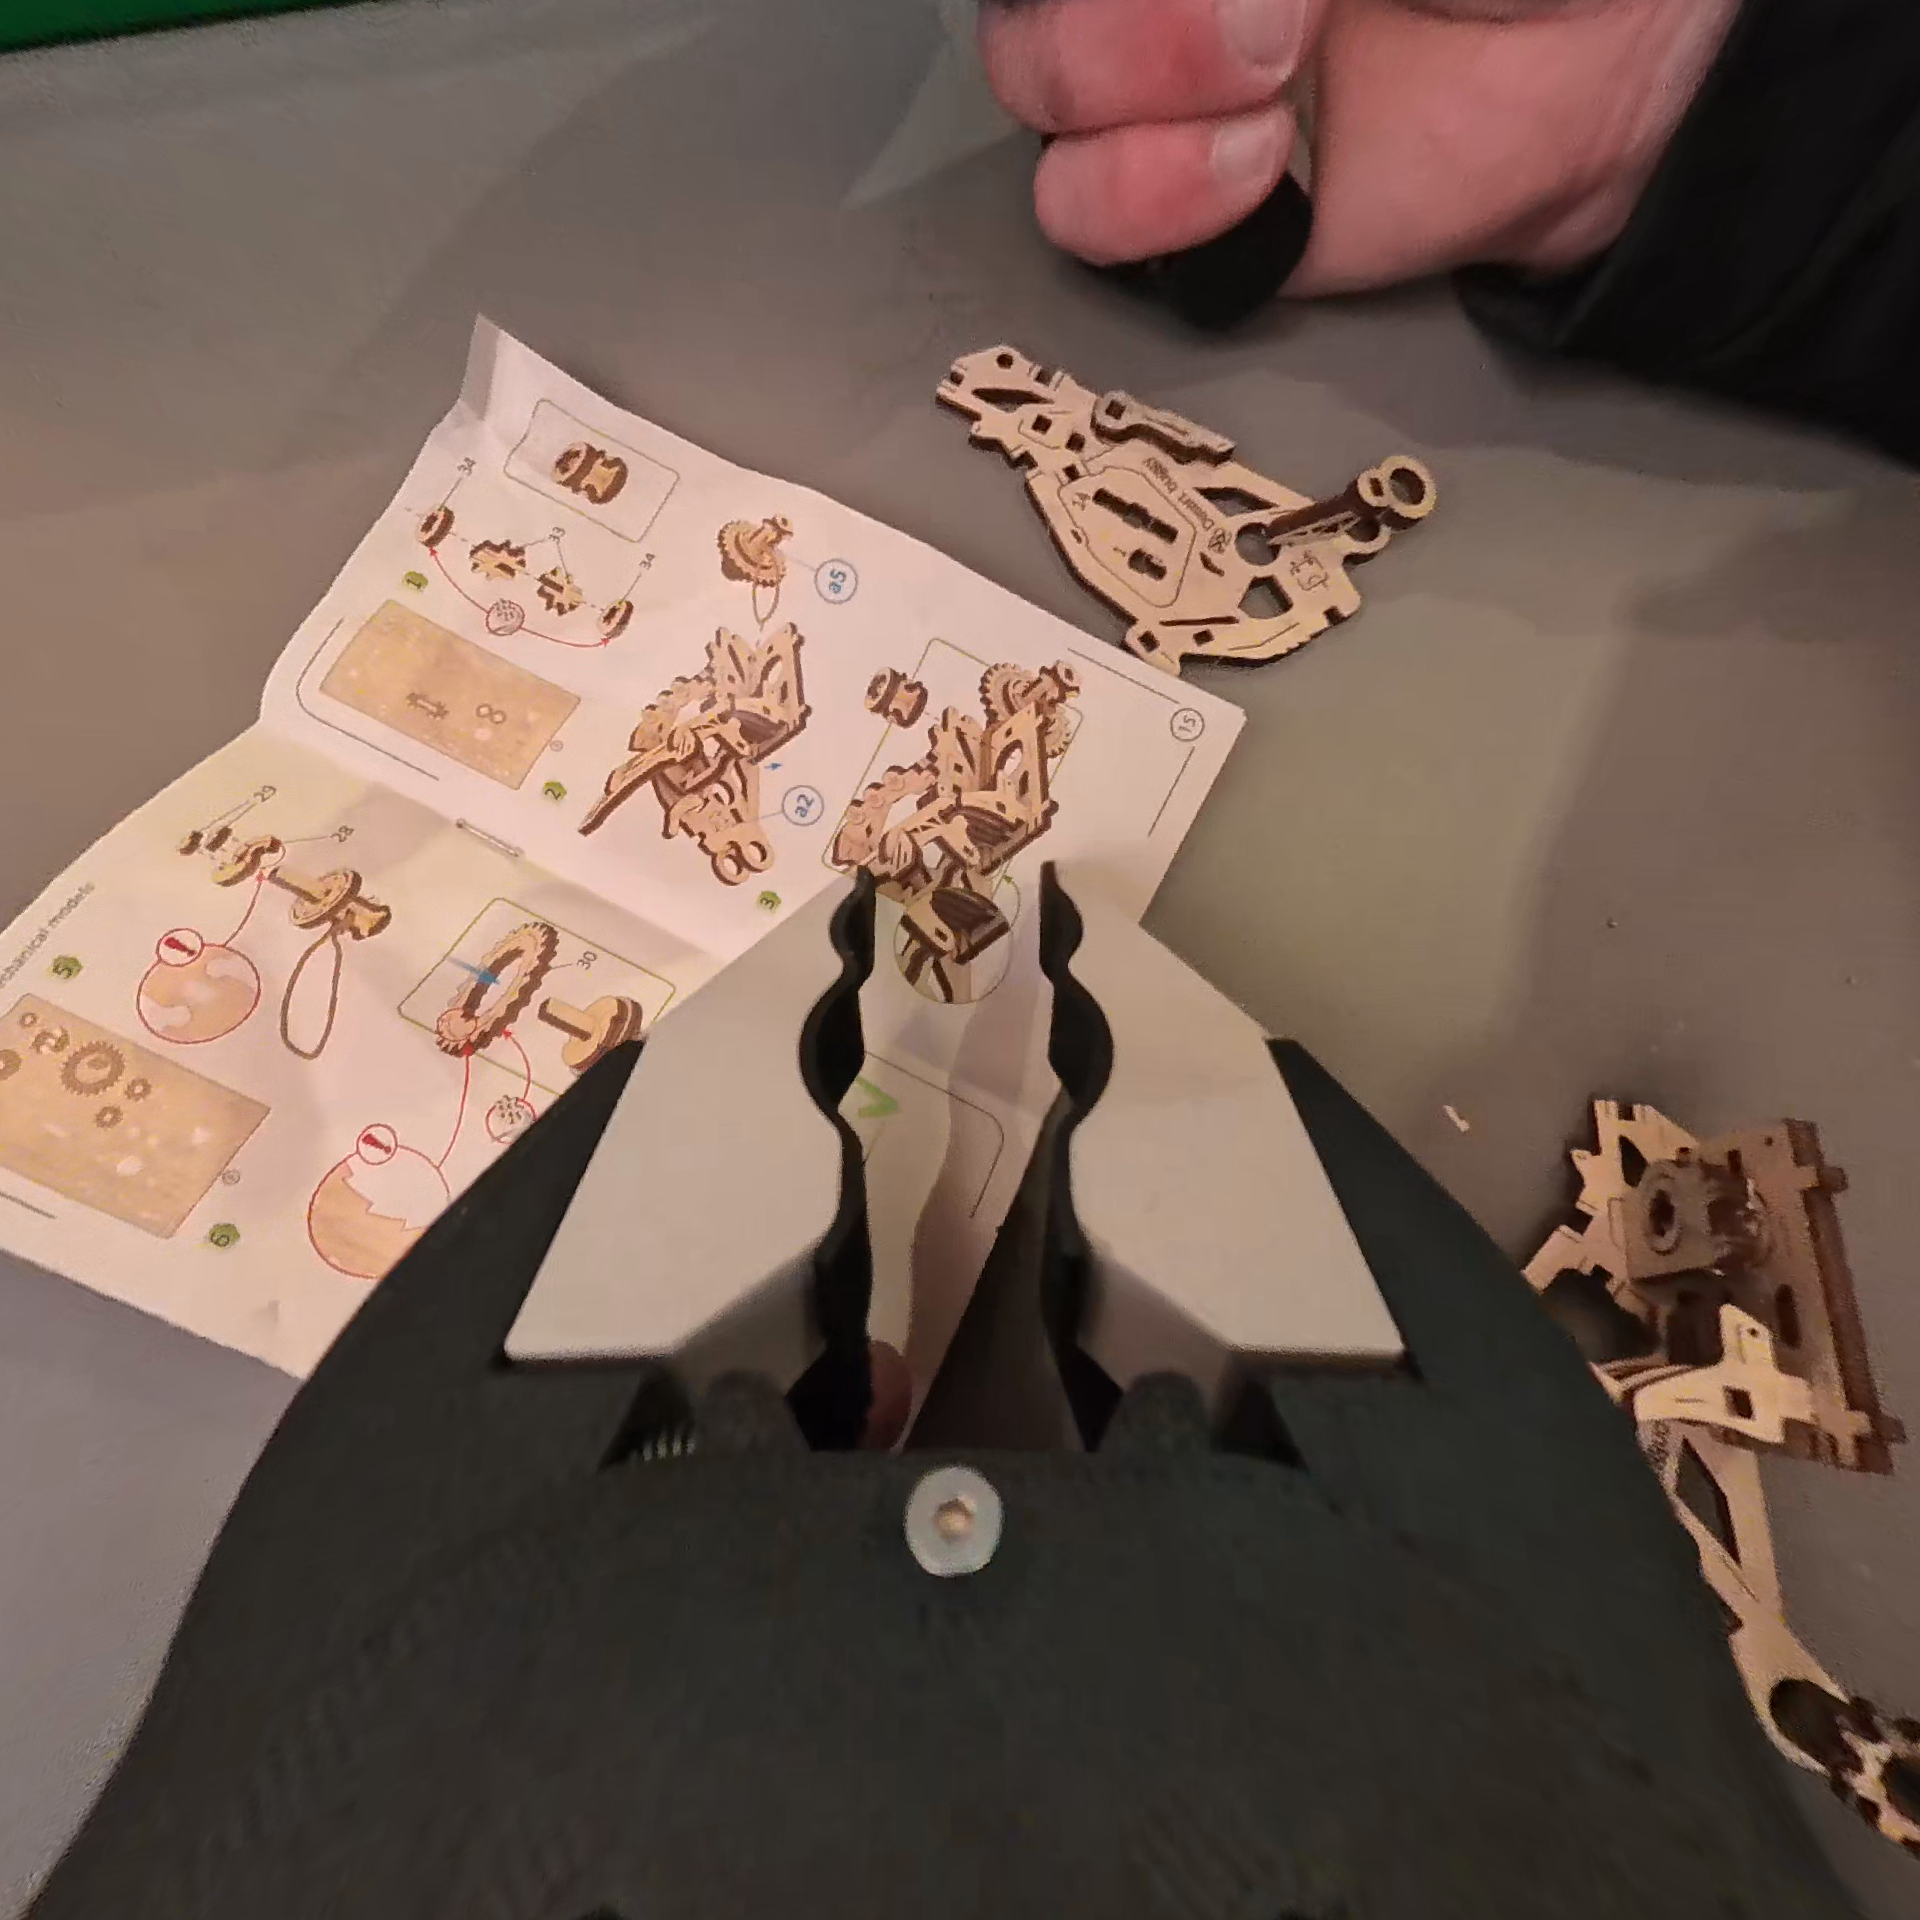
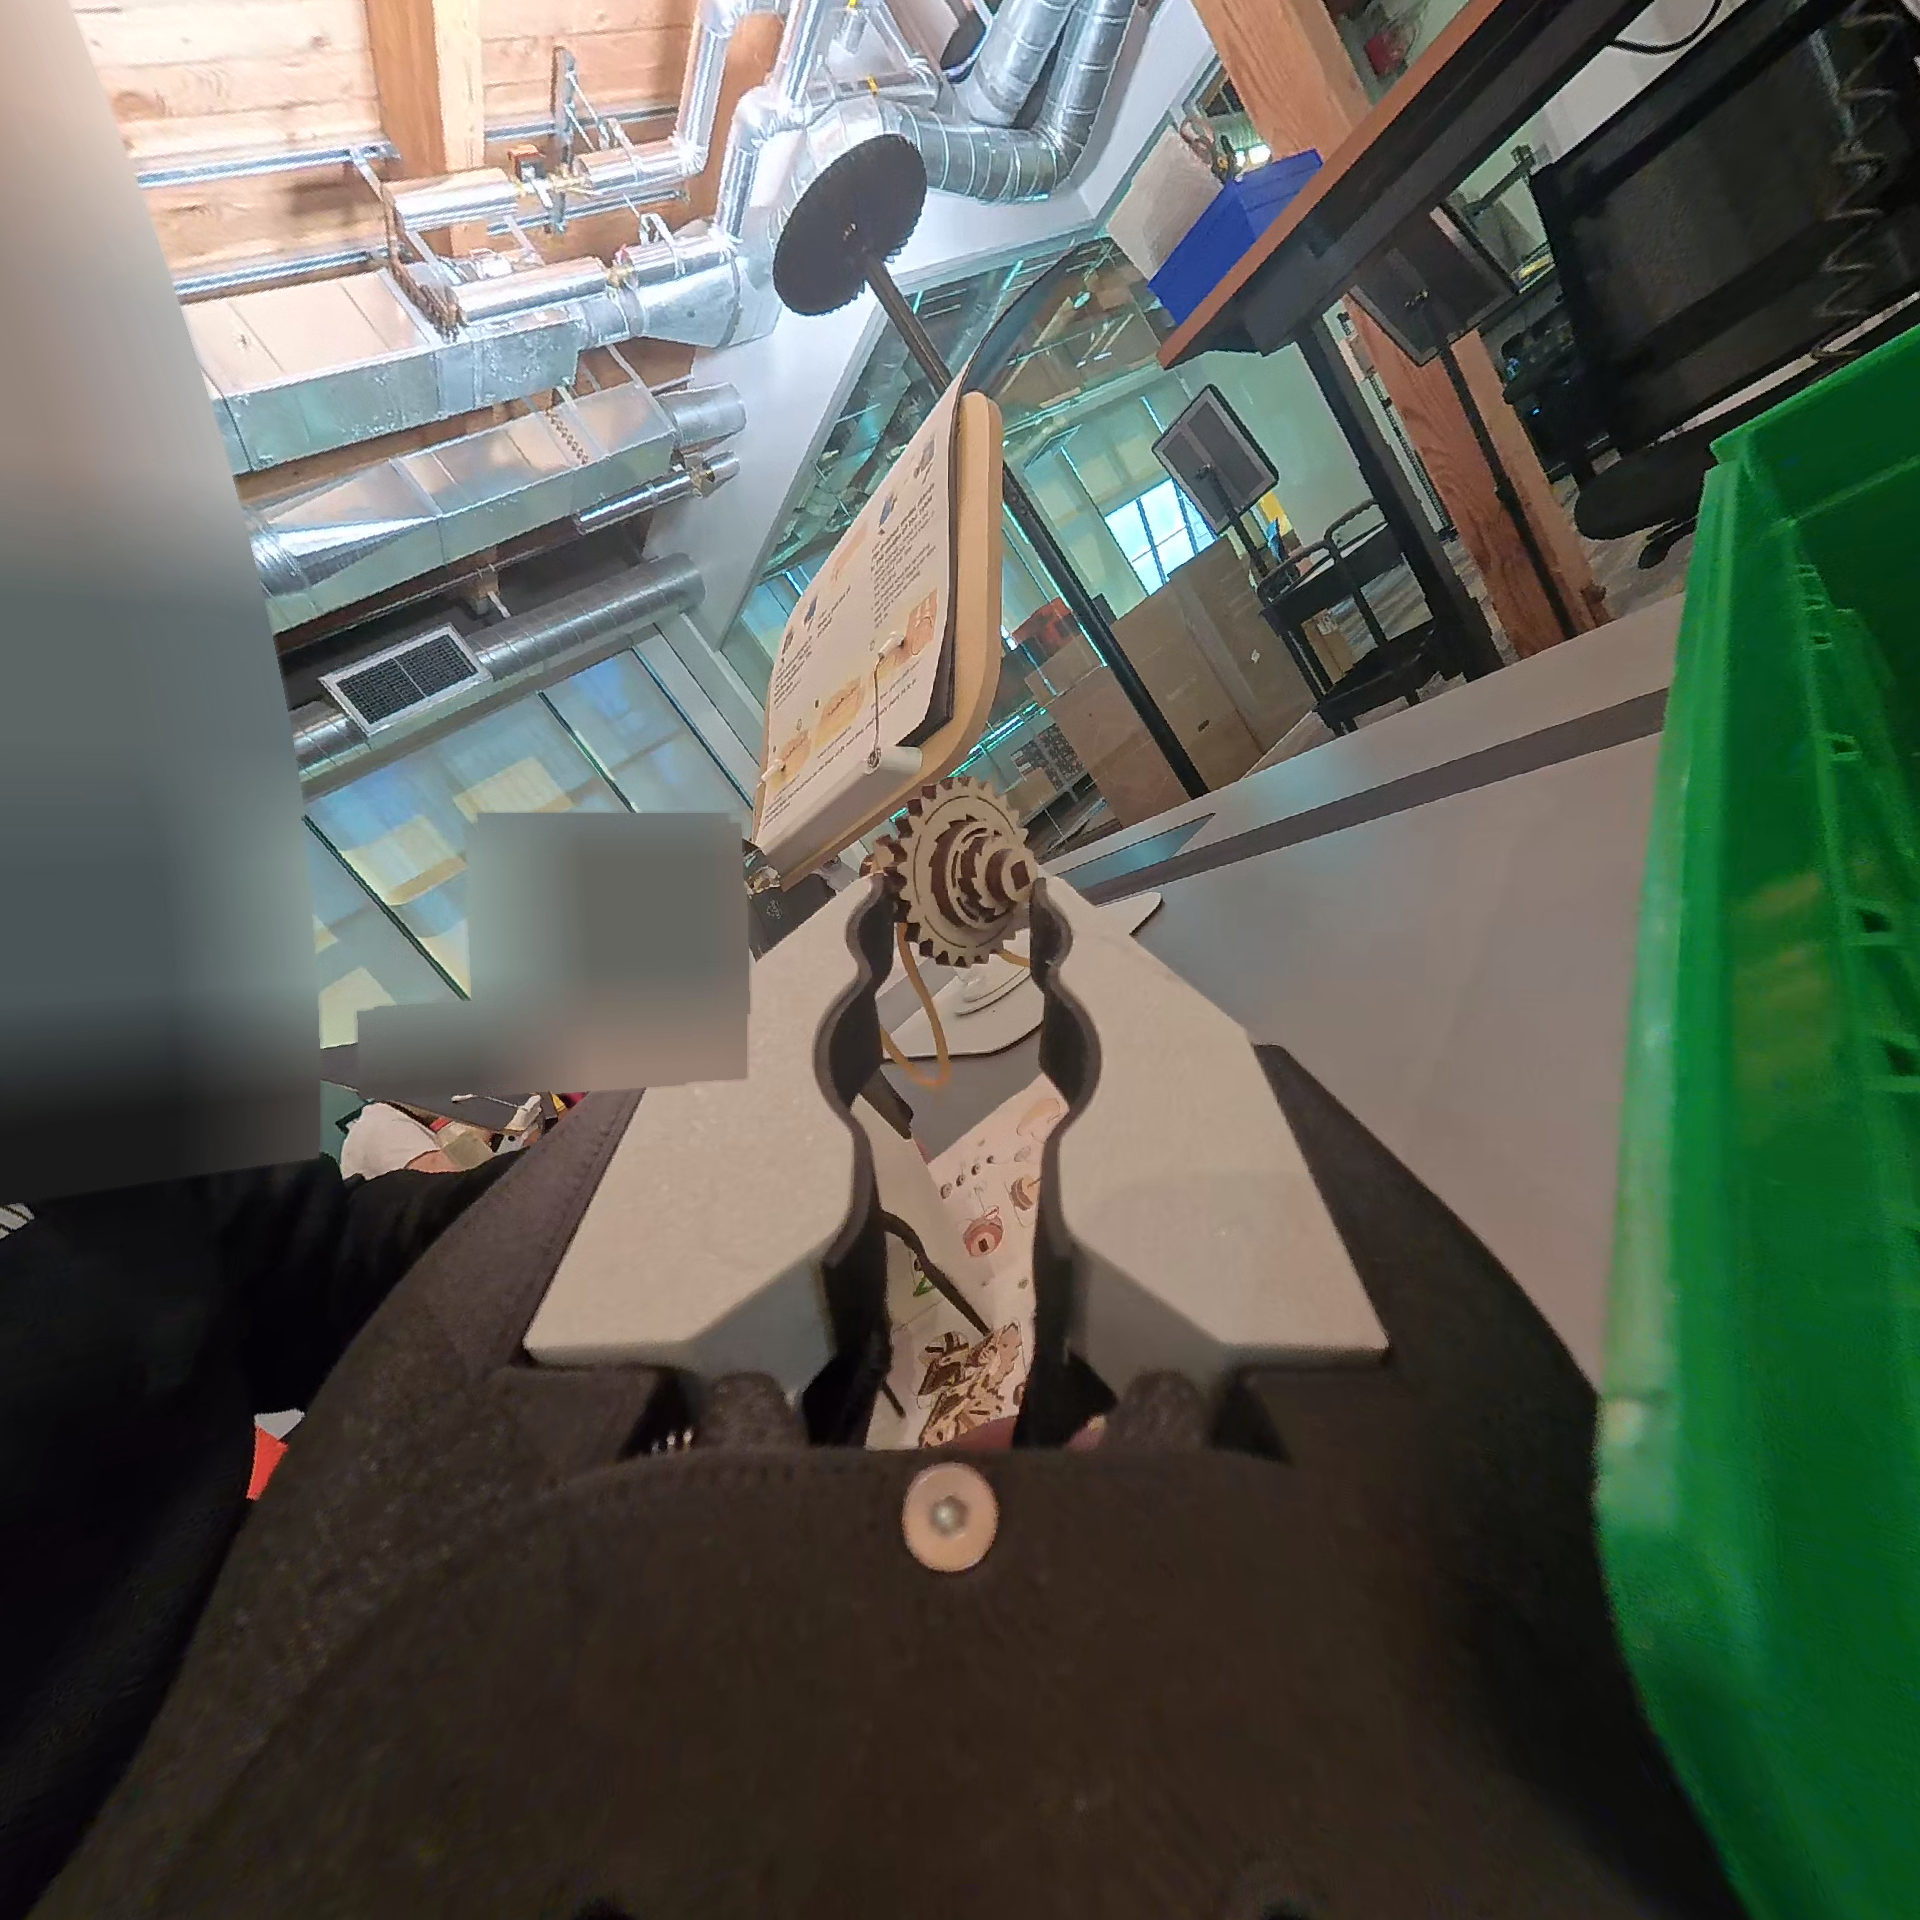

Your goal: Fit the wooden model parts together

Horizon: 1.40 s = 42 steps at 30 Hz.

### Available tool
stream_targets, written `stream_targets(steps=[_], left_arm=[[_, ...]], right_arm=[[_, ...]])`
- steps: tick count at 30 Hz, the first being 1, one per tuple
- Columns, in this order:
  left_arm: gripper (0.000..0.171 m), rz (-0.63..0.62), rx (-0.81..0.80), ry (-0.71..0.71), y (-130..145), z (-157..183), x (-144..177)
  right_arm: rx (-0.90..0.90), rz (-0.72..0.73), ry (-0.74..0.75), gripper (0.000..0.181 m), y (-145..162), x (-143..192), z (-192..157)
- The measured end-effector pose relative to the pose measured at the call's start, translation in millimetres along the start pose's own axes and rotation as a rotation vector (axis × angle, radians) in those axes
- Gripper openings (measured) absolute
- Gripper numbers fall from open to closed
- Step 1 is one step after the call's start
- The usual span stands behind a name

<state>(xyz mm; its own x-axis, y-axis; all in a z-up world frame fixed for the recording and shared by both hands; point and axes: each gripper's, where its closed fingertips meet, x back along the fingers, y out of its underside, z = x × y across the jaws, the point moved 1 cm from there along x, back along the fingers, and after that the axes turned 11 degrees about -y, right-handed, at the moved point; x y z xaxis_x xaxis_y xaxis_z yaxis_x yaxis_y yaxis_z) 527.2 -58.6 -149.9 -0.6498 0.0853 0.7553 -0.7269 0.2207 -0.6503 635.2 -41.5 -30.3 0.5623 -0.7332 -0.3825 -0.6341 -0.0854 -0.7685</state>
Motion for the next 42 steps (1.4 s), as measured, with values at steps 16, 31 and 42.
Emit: stream_targets(steps=[16,31,42], left_arm=[[0.037,0.129,0.096,-0.02,-18.5,-11.2,29.9],[0.021,0.228,0.105,-0.144,-21.9,-35.0,61.5],[0.005,0.276,0.15,-0.185,-14.6,-41.7,75.9]], right_arm=[[0.0,-0.01,-0.004,0.023,1.4,-1.2,-0.3],[-0.002,-0.008,-0.009,0.022,1.0,-1.1,-1.0],[0.0,-0.012,-0.012,0.023,1.5,-1.5,-1.2]])
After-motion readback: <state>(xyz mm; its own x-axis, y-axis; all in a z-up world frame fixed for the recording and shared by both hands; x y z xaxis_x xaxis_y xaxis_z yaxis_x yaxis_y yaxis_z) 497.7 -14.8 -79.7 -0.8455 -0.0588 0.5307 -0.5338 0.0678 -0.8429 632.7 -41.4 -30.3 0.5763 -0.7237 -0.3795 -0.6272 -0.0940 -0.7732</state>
